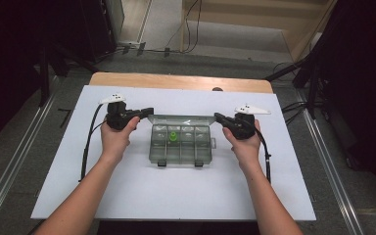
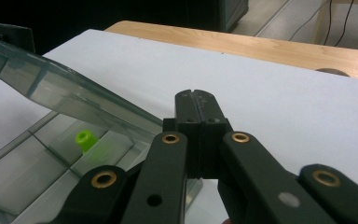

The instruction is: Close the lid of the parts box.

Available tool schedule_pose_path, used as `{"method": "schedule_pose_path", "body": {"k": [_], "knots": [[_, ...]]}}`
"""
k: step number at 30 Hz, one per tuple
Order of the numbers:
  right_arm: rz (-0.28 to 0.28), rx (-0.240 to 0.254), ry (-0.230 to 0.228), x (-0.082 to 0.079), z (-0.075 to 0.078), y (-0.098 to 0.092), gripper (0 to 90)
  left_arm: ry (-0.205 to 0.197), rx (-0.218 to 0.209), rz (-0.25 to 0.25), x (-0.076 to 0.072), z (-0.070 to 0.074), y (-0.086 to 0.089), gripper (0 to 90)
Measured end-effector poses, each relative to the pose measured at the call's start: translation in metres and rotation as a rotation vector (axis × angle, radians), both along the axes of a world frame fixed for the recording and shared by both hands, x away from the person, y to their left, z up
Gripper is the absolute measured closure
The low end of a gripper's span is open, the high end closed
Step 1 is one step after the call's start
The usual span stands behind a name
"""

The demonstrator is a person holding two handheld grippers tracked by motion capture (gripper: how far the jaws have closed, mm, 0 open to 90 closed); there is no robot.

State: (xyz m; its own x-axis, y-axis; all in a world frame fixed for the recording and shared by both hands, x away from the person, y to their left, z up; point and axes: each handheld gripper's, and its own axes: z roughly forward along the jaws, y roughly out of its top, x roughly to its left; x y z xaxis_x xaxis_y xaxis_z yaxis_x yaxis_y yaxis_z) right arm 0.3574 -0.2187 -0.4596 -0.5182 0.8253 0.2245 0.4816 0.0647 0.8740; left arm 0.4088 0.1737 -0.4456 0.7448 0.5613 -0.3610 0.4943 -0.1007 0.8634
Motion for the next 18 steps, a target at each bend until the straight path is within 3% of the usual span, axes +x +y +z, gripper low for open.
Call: {"method": "schedule_pose_path", "body": {"k": [9, 18], "knots": [[0.002, 0.037, -0.01, -0.013, -0.005, -0.002, 87.3, -0.023, 0.009, -0.007, -0.013, -0.004, 0.0, 88.8], [0.031, 0.021, -0.053, -0.027, -0.004, 0.003, 87.4, -0.061, 0.036, -0.016, -0.033, -0.008, -0.005, 88.8]]}}
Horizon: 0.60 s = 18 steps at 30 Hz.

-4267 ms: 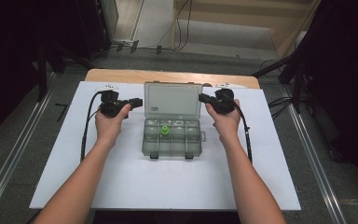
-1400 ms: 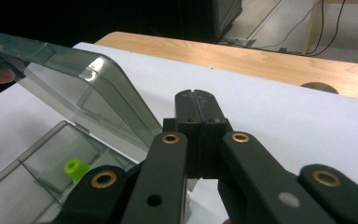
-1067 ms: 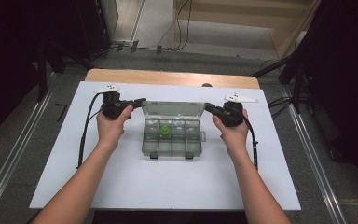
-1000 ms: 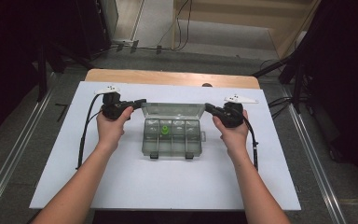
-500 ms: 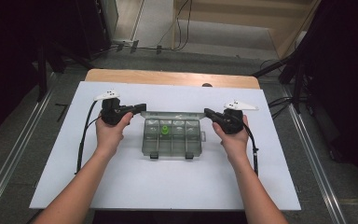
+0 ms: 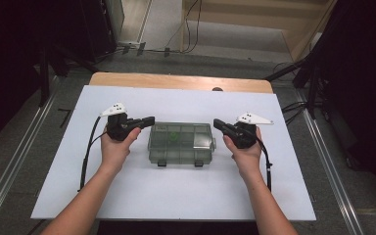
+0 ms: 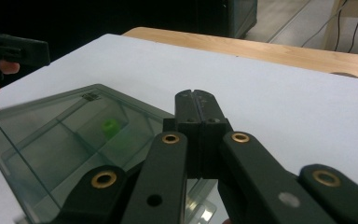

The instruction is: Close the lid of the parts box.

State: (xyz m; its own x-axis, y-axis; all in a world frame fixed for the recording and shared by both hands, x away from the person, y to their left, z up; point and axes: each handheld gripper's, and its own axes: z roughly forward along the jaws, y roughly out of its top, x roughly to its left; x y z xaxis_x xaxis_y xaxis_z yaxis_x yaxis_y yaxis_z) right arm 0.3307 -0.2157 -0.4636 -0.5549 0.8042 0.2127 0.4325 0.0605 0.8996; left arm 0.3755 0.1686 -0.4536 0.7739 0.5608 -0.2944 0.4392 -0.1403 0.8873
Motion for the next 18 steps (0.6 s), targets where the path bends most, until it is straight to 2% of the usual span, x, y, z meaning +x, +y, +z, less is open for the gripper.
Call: {"method": "schedule_pose_path", "body": {"k": [1, 4, 6, 7, 8, 16, 18], "knots": [[0.001, -0.002, 0.002, -0.002, 0.0, 0.001, 87.4, 0.0, 0.002, -0.003, -0.002, -0.001, 0.0, 88.9], [-0.005, -0.027, -0.033, -0.008, -0.003, 0.004, 87.4, -0.005, 0.002, 0.0, -0.009, -0.005, -0.001, 88.8], [-0.006, -0.036, -0.035, -0.013, -0.005, 0.005, 87.4, -0.006, 0.008, -0.002, -0.014, -0.007, -0.001, 88.8], [-0.008, -0.038, -0.045, -0.014, -0.007, 0.005, 87.4, -0.001, -0.002, -0.003, -0.016, -0.008, -0.002, 88.8], [-0.008, -0.031, -0.035, -0.016, -0.008, 0.005, 87.4, -0.001, -0.003, -0.004, -0.019, -0.009, -0.002, 88.8], [-0.004, -0.038, -0.046, -0.029, -0.012, 0.006, 87.4, -0.042, 0.038, 0.023, -0.035, -0.014, -0.003, 88.5], [0.001, -0.04, -0.044, -0.034, -0.013, 0.008, 87.4, -0.039, 0.034, 0.022, -0.038, -0.017, -0.003, 88.5]]}}
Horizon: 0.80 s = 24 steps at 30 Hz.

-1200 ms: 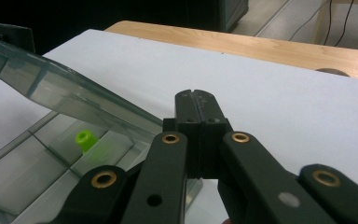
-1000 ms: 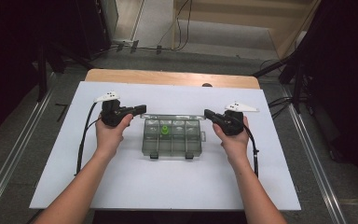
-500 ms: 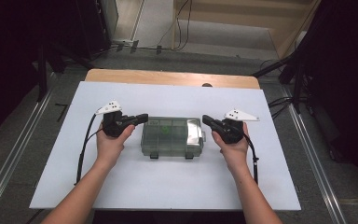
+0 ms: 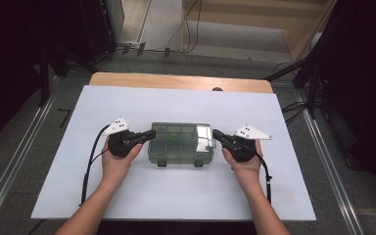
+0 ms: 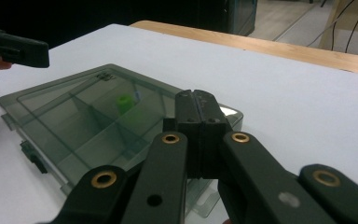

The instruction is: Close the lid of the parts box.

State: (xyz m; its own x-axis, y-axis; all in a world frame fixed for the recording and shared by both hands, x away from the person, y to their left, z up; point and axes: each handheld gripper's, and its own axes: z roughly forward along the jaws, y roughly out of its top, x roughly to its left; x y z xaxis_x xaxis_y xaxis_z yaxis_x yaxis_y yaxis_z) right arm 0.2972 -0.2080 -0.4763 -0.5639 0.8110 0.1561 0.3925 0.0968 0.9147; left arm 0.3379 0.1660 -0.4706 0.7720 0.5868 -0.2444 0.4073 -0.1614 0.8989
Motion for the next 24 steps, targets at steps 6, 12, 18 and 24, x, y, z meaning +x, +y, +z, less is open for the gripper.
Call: {"method": "schedule_pose_path", "body": {"k": [6, 12, 18, 24], "knots": [[0.002, 0.0, -0.009, -0.01, -0.001, 0.001, 87.4, -0.005, -0.007, 0.014, -0.009, -0.006, 0.004, 88.6], [0.012, -0.002, -0.014, -0.02, -0.001, 0.003, 87.4, -0.012, -0.013, 0.008, -0.019, -0.008, 0.006, 88.9], [0.004, -0.016, -0.007, -0.027, -0.007, 0.004, 87.4, -0.016, -0.007, 0.01, -0.027, -0.01, 0.007, 88.9], [0.007, -0.023, 0.003, -0.034, -0.012, 0.007, 87.4, -0.015, -0.017, 0.03, -0.034, -0.012, 0.01, 88.9]]}}
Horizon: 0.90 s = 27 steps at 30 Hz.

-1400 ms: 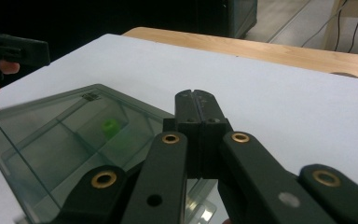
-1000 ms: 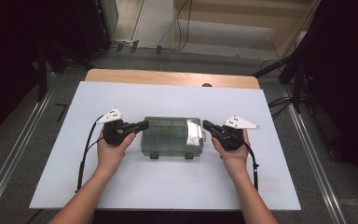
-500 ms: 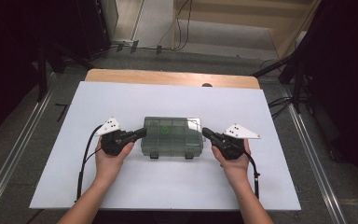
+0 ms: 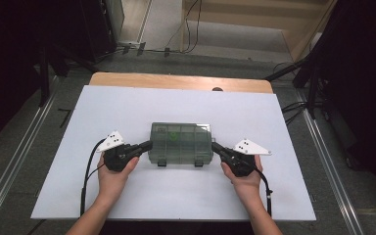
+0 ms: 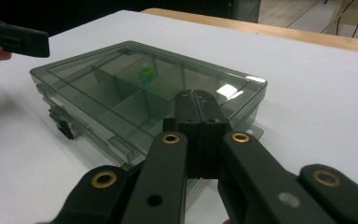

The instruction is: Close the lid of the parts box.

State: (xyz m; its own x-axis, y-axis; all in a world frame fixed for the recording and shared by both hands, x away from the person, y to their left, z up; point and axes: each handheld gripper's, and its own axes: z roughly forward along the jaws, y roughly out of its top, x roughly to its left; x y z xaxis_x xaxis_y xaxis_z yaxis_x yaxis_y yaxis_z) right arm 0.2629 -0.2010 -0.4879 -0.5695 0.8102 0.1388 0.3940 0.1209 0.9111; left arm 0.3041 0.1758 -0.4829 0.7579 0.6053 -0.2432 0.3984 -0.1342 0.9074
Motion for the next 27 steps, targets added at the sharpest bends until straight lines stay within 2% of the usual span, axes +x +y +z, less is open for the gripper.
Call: {"method": "schedule_pose_path", "body": {"k": [5, 8, 17, 21, 27], "knots": [[-0.003, -0.009, -0.006, -0.004, -0.002, 0.001, 87.4, 0.003, 0.006, 0.0, -0.004, -0.003, 0.0, 88.9], [0.008, 0.014, 0.015, -0.005, -0.004, 0.003, 87.4, 0.007, 0.009, 0.004, -0.005, -0.006, -0.002, 88.8], [0.005, -0.003, 0.018, -0.006, -0.008, 0.01, 87.4, 0.018, 0.027, 0.001, -0.007, -0.012, -0.005, 88.8], [0.005, 0.016, 0.033, -0.005, -0.01, 0.012, 87.4, 0.022, 0.028, 0.006, -0.007, -0.015, -0.007, 88.9], [0.013, -0.008, 0.035, -0.005, -0.014, 0.018, 87.4, 0.021, 0.027, 0.009, -0.008, -0.015, -0.006, 88.9]]}}
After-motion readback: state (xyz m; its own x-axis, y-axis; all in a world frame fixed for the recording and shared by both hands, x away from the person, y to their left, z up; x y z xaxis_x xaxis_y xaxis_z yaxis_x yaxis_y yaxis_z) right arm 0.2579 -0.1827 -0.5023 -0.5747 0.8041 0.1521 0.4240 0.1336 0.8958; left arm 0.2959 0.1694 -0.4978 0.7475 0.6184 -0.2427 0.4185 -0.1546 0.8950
